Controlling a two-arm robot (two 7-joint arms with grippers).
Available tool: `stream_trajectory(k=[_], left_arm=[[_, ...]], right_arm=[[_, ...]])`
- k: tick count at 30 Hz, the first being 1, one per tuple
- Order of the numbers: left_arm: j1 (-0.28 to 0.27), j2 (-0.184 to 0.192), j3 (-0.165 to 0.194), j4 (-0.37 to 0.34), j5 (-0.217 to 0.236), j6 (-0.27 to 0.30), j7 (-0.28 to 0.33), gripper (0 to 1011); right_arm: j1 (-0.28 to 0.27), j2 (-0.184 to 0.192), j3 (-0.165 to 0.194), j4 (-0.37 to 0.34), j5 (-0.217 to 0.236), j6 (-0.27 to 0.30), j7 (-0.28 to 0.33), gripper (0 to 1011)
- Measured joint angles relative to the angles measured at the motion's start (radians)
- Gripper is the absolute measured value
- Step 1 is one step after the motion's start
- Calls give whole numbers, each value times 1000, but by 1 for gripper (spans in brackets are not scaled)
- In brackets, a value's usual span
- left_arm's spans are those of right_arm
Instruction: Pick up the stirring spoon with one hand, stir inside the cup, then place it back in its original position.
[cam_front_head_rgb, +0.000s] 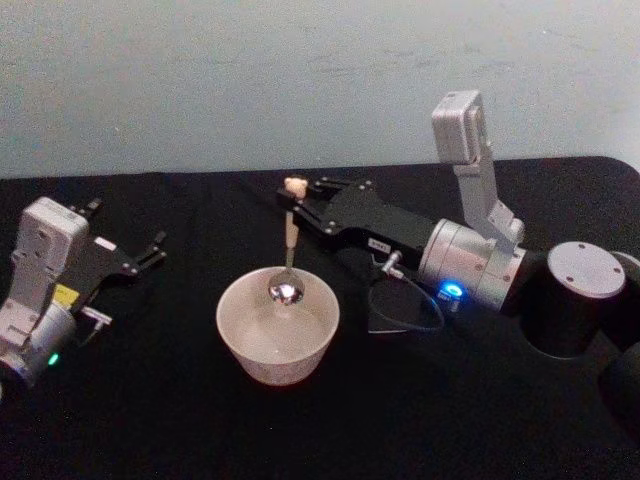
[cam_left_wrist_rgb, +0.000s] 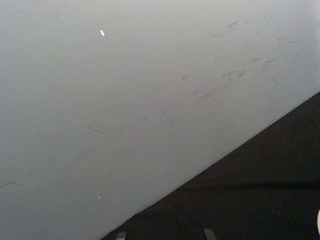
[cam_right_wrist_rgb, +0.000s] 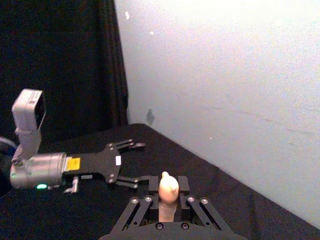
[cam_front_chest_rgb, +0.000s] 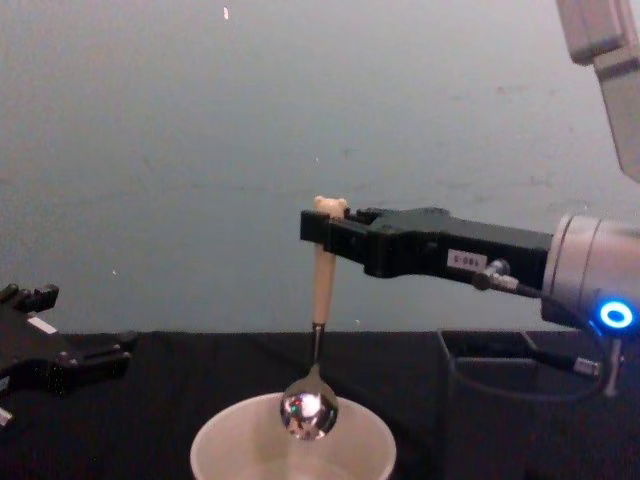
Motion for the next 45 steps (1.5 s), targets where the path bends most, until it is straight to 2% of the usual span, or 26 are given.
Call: stream_trajectory(k=[11, 24, 30, 45], left_arm=[[0, 0, 0, 0, 0, 0, 0, 1002], [0, 0, 0, 0, 0, 0, 0, 1001], [0, 0, 0, 0, 0, 0, 0, 1001], [0, 0, 0, 0, 0, 0, 0, 1001]], right_arm=[[-15, 13, 51, -30, 44, 14, -33, 216], [-37, 53, 126, -94, 119, 24, -66, 216], [-61, 88, 153, -127, 147, 20, -69, 216], [-134, 176, 214, -195, 170, -18, -76, 216]])
